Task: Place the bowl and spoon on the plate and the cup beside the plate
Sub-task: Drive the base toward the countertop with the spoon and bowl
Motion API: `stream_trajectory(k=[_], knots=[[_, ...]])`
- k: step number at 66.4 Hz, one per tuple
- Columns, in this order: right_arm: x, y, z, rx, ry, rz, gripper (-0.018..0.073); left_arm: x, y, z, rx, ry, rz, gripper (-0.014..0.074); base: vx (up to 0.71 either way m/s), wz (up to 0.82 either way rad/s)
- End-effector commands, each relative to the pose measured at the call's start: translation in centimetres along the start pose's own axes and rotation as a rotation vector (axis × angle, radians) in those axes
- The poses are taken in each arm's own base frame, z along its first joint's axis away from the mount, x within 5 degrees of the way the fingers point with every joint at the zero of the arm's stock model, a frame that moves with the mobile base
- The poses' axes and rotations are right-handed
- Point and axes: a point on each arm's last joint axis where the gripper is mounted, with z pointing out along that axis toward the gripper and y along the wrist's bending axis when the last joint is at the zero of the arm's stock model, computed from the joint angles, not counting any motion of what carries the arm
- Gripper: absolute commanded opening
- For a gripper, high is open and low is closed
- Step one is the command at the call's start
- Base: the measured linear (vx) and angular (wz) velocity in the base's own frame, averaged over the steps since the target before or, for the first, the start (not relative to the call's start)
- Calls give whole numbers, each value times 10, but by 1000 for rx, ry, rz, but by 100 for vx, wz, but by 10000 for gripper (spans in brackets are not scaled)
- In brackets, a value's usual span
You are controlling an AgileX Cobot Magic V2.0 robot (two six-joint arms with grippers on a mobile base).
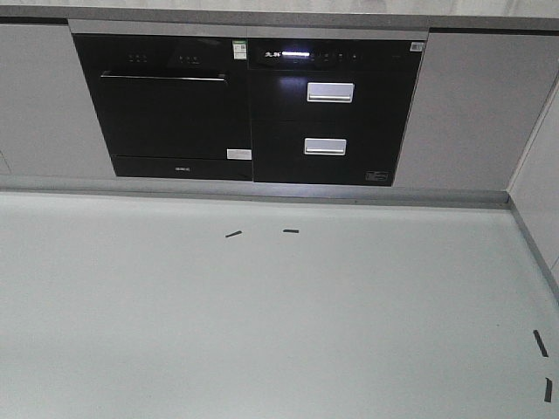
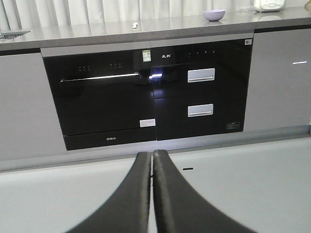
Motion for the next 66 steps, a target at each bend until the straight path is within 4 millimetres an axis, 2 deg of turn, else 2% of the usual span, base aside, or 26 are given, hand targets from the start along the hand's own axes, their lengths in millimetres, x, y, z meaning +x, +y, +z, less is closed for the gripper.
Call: stream_trajectory(k=[1,66], knots=[[-6,0,-1,5,-73,-4,-3,-9,-1,0,8,-71,-16,-6,12,-1],[-6,0,-1,5,-73,-4,-3,-9,-1,0,8,-71,-16,-6,17,-3]])
